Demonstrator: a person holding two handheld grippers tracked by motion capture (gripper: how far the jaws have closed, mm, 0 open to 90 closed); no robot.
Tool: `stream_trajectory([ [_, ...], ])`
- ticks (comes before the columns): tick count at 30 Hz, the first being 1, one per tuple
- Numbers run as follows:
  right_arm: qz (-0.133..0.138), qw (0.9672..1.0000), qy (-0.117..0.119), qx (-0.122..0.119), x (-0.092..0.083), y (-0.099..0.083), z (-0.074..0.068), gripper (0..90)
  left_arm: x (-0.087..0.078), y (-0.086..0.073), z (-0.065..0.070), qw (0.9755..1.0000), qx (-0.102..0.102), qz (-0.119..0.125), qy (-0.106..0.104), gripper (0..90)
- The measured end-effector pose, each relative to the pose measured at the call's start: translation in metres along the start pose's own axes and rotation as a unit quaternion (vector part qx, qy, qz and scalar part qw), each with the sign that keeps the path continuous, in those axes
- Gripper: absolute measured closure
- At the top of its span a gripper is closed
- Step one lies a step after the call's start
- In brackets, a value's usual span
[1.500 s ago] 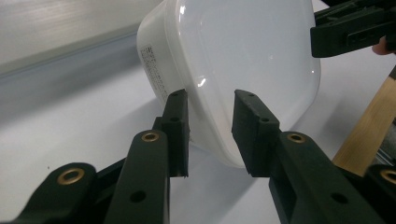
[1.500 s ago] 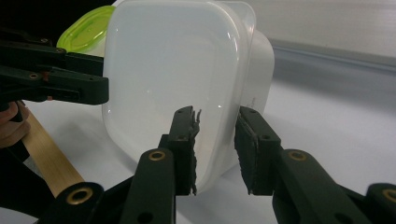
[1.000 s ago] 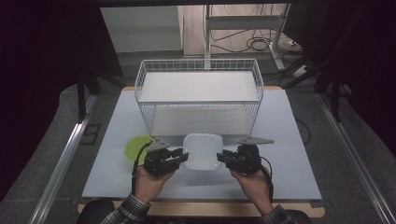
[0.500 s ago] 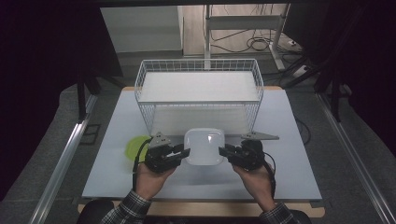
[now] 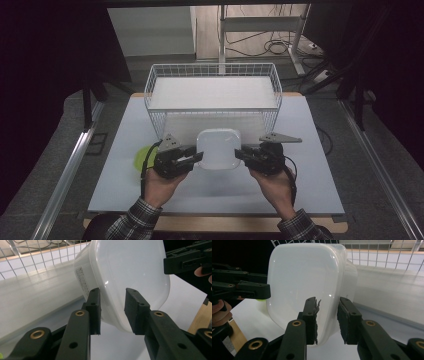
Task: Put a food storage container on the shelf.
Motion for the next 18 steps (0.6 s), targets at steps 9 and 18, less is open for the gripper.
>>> stream_trajectory([
  [9,0.012,0.9999,0.006,-0.006,-0.003,0.017,-0.005,69.6,-0.008,0.016,-0.004,0.9998,0.003,0.017,0.006,66.5],
  [18,0.026,0.9996,0.010,-0.007,-0.008,0.036,-0.009,69.7,-0.019,0.037,-0.005,0.9992,0.015,0.035,0.010,66.7],
])
Point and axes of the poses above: each handheld gripper's, and its own axes: x roughly forward along the jaws, y roughly out of its top, z roughly to its right, the point moved 8 cm from there along x, roughly forward along the jaws, and after that the axes turned 2 degrees about y, right-handed, at the moved point
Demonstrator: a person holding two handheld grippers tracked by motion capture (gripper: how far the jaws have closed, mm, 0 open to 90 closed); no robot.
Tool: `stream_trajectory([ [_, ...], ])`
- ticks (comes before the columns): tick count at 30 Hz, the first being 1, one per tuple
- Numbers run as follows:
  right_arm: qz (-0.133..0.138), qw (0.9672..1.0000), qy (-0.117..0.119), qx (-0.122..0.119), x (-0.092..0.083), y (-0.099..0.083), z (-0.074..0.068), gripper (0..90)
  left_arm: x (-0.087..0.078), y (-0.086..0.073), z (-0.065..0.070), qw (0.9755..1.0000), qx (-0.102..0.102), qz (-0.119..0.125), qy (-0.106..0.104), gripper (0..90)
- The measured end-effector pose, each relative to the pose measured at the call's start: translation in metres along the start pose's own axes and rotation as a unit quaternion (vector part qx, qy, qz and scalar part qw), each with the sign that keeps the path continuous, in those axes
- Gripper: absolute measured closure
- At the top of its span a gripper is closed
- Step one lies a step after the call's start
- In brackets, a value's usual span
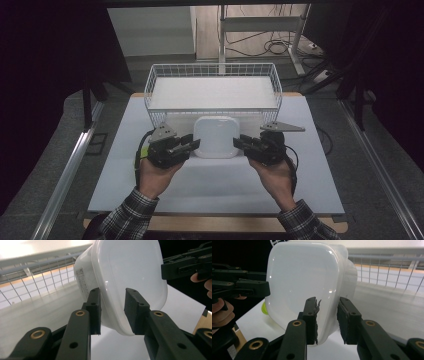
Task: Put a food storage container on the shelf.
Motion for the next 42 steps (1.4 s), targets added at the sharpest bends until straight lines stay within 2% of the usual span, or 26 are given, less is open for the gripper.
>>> stream_trajectory([
  [7,0.014,0.9999,0.001,-0.008,-0.004,0.016,-0.003,70.5,-0.002,0.012,-0.003,1.0000,0.001,0.007,-0.001,66.8],
  [8,0.016,0.9997,-0.007,-0.015,-0.004,0.021,-0.003,70.4,-0.002,0.014,-0.004,1.0000,0.001,0.007,0.000,66.7],
  [17,0.022,0.9995,-0.010,-0.018,-0.003,0.036,-0.002,70.4,-0.001,0.029,-0.011,0.9999,0.001,0.016,0.004,67.1],
  [21,0.023,0.9994,-0.017,-0.019,0.000,0.044,0.001,70.4,0.001,0.034,-0.014,0.9998,-0.003,0.018,0.007,67.0],
  [33,0.031,0.9989,-0.029,-0.021,0.007,0.068,0.008,70.2,0.004,0.059,-0.023,0.9995,0.003,0.024,0.022,67.2],
  [42,0.035,0.9987,-0.031,-0.020,0.016,0.089,0.010,70.1,0.007,0.076,-0.037,0.9993,-0.008,0.025,0.028,67.2],
])
Point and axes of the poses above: each handheld gripper's, and its own axes: x roughly forward along the jaws, y roughly out of its top, z roughly to its right, the point moved 8 cm from there along x, roughly forward along the jaws, and after that the axes turned 2 degrees about y, right-handed, at the moved point
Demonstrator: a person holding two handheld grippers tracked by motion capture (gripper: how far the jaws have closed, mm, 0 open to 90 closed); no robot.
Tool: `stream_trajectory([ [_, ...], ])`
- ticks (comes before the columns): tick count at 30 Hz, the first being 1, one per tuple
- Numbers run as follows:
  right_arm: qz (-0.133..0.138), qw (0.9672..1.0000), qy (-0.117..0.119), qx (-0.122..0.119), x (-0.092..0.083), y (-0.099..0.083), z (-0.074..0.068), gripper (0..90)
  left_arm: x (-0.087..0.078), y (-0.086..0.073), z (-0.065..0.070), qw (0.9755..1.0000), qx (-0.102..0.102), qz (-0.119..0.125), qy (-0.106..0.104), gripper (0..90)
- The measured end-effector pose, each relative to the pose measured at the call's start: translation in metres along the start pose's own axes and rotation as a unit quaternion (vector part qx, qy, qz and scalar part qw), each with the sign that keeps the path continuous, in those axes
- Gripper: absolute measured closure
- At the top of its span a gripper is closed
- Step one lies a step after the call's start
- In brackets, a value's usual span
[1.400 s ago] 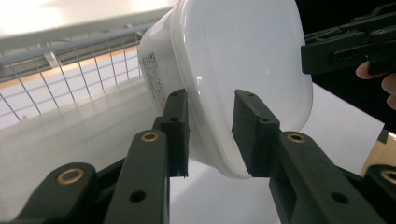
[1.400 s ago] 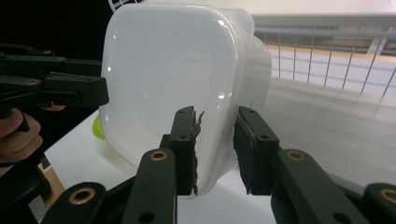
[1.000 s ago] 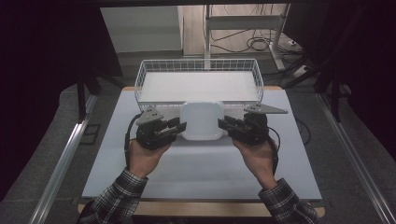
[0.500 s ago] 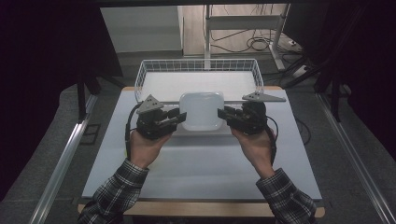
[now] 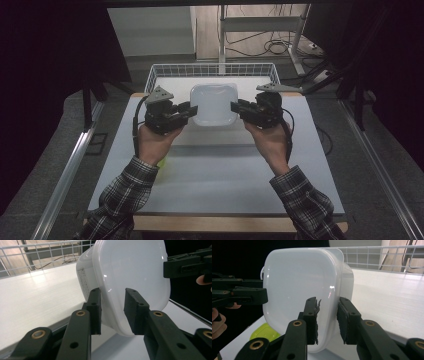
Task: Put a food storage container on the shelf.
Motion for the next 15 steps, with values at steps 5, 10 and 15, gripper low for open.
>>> stream_trajectory([
  [5,-0.002,1.0000,-0.002,0.001,0.006,0.008,0.003,70.1,0.003,0.004,-0.005,1.0000,-0.004,-0.001,0.003,67.1],
  [10,-0.004,1.0000,0.000,0.003,0.012,0.013,0.007,69.2,0.009,0.008,-0.012,0.9997,-0.022,-0.004,-0.007,66.7],
  [15,-0.005,1.0000,0.004,0.005,0.014,0.016,0.008,68.1,0.010,0.010,-0.015,0.9995,-0.027,-0.004,-0.016,65.7],
])
Point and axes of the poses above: each handheld gripper's, and its own axes: x roughly forward along the jaws, y roughly out of its top, z roughly to its right, the point moved 8 cm from there along x, roughly forward along the jaws, and after that the axes turned 2 degrees about y, right-handed, at the moved point
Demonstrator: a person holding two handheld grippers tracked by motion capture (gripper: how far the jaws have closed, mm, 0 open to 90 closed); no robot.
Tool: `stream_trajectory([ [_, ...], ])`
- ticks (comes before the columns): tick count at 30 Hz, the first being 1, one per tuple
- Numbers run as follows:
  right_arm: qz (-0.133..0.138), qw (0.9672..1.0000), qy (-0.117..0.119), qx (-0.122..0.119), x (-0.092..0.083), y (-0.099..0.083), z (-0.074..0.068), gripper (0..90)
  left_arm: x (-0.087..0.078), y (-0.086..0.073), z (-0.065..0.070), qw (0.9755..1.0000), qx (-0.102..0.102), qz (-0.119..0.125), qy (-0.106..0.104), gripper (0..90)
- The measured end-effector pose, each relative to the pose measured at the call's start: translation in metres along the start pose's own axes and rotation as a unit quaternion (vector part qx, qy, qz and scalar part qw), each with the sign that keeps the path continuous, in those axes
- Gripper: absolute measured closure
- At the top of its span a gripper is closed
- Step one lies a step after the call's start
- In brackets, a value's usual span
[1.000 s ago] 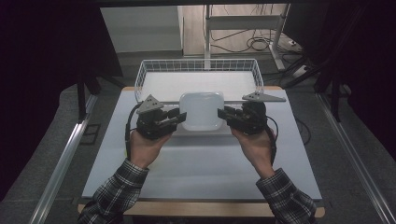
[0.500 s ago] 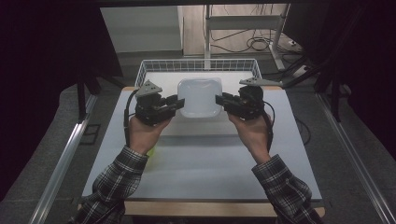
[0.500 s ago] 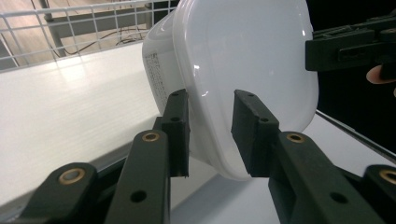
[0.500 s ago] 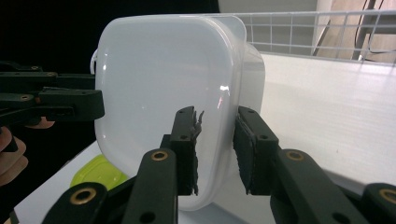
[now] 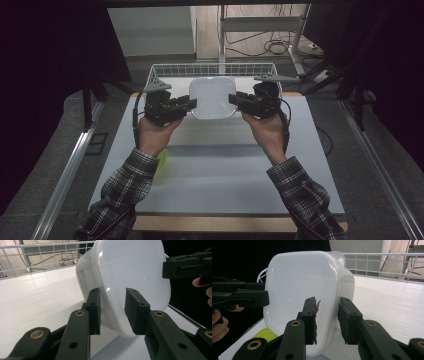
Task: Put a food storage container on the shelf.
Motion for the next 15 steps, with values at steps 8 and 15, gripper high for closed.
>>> stream_trajectory([
  [8,0.004,1.0000,0.002,-0.006,0.006,0.005,0.003,63.4,0.005,0.005,-0.005,0.9999,0.001,0.004,-0.010,61.4],
  [15,0.005,0.9999,0.000,-0.014,0.013,0.010,0.006,57.4,0.011,0.010,-0.007,0.9999,0.013,0.006,-0.006,54.8],
])
Point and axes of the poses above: each handheld gripper's, and its own axes: x roughly forward along the jaws, y roughly out of its top, z roughly to its right, the point moved 8 cm from there along x, roughly forward along the jaws, and after that the axes turned 2 degrees about y, right-handed, at the moved point
